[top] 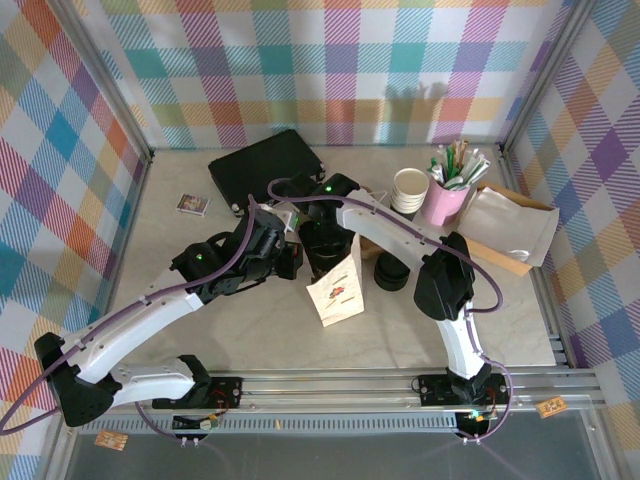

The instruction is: Pack the takeout coffee

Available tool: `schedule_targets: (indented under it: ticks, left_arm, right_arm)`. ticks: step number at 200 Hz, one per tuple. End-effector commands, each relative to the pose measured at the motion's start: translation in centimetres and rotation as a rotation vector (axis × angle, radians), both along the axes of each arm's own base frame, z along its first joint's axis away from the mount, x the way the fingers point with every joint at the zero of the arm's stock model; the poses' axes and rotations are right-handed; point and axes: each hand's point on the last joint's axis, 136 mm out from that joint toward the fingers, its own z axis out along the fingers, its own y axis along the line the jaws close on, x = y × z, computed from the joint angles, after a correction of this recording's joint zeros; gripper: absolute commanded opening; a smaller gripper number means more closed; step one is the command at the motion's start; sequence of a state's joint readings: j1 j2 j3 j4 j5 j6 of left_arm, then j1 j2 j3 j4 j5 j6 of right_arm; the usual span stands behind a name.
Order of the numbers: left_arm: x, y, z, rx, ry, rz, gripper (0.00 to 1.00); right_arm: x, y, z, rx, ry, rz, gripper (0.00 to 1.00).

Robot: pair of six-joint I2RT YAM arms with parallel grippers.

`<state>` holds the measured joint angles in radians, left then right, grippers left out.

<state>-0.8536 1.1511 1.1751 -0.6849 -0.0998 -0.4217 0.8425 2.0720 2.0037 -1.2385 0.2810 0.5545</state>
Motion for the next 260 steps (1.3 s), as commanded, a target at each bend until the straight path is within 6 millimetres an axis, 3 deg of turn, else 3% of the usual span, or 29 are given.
schedule_targets:
  ticks: [1,132,260]
  left_arm:
    - [-1.2,-0.2,-0.6,0.038,0.027,-0.041,0.0]
    - [-1.1,-0.3,-0.3,0.047,0.022,-0.023,0.0]
    - [-1.1,-0.1,-0.1,0.053,0.019,-0.014,0.0]
  right_arm:
    - [1.2,-1.3,-3.1,-0.078,0.026,-0.012,0.51]
    - [0.7,-1.6,-4.4,-0.09,0.065,-0.001,0.54]
    - [0.6,-0.9,-3.9,-0.035,0.049,0.038,0.56]
